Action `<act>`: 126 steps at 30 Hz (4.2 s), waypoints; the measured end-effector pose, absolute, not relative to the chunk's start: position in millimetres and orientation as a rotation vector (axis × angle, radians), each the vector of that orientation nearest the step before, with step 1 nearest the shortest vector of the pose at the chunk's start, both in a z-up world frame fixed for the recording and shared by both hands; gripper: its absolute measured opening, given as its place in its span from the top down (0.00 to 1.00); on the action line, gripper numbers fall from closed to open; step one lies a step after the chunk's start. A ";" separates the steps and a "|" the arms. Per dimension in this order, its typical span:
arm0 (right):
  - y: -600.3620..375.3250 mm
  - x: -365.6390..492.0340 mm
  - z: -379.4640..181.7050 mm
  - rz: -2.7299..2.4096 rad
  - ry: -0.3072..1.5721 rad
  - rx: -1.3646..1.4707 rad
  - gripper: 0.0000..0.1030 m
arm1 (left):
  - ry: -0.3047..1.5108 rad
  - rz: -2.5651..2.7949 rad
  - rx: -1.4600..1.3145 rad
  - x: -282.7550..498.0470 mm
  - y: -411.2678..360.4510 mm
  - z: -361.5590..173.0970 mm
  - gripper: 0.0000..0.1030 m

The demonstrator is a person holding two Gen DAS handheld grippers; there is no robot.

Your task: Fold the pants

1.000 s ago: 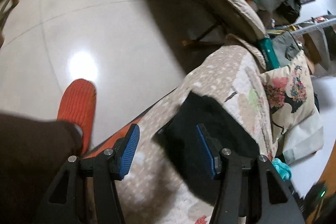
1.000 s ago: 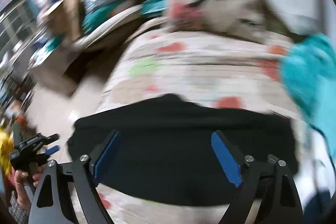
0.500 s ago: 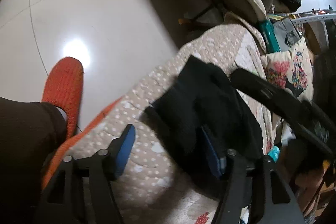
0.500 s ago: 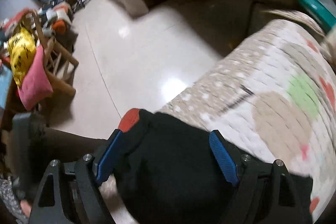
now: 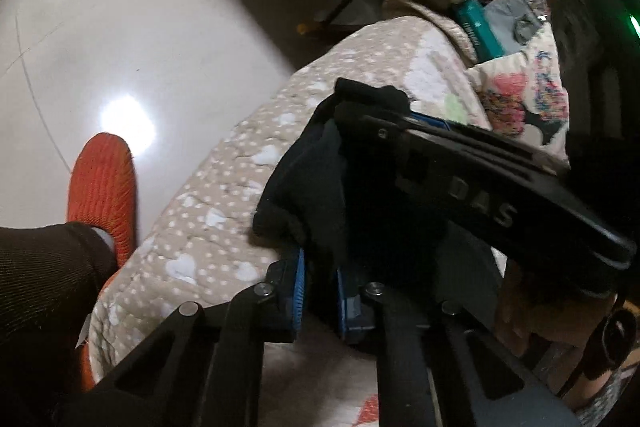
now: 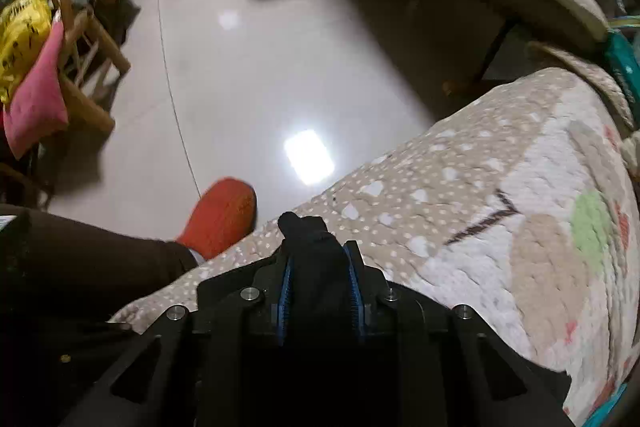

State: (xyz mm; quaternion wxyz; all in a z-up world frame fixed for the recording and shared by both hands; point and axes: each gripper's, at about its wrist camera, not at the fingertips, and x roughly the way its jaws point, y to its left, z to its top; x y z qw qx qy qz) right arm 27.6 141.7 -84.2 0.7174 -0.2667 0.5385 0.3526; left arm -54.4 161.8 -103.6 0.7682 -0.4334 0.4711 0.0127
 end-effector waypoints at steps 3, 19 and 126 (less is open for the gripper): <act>120.8 25.8 -63.6 0.771 1.158 -0.517 0.76 | 1.001 -0.019 -0.920 -52.7 152.5 -89.5 0.88; -122.7 27.9 -38.5 0.407 1.129 -0.129 0.60 | 1.115 -0.380 -0.533 -17.3 -21.2 -50.6 0.71; -161.8 -62.8 -49.3 0.180 1.035 0.178 0.09 | 0.797 0.173 -0.012 -96.1 29.4 -34.0 0.45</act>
